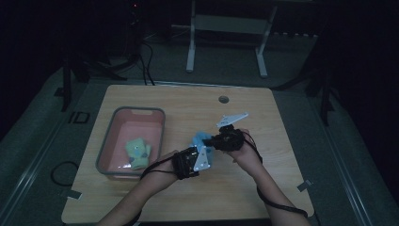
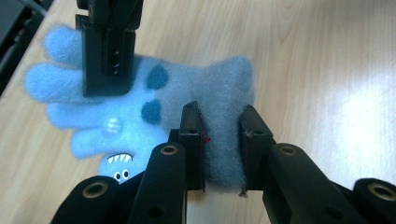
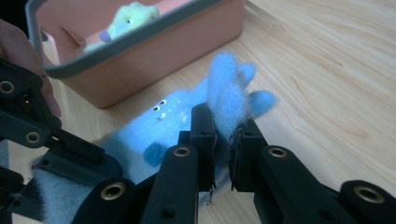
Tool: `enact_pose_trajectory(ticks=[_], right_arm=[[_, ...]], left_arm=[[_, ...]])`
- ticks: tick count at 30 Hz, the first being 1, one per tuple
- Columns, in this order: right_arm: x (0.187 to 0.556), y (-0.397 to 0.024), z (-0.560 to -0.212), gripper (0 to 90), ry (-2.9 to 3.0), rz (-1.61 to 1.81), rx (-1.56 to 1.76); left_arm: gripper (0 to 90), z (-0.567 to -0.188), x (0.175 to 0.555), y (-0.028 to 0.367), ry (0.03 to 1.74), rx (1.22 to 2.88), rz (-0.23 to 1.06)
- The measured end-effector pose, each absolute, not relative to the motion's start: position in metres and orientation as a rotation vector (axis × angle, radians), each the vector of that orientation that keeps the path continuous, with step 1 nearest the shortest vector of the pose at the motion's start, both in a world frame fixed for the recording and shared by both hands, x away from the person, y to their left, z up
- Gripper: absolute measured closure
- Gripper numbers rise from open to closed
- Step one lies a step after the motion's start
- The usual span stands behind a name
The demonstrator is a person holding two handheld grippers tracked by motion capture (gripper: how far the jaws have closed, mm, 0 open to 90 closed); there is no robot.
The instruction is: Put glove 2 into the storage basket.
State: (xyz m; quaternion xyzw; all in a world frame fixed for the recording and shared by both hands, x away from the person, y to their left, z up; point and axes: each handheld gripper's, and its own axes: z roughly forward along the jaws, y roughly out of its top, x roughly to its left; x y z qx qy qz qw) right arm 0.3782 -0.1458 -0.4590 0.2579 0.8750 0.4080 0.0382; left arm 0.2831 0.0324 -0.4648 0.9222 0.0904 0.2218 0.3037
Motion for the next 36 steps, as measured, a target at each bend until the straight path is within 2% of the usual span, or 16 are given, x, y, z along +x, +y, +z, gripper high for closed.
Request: enact_pose_trajectory(ticks=[15,36], right_arm=[[0.382,-0.098,-0.437,82.2,2.695,1.273,0.703],[0.385,-0.026,-0.429,82.2,2.757,1.285,0.572]], left_arm=[[75.8,-0.448,0.276,0.07,0.298,2.453,0.645],[75.8,-0.443,0.264,0.129,0.392,2.468,0.702]])
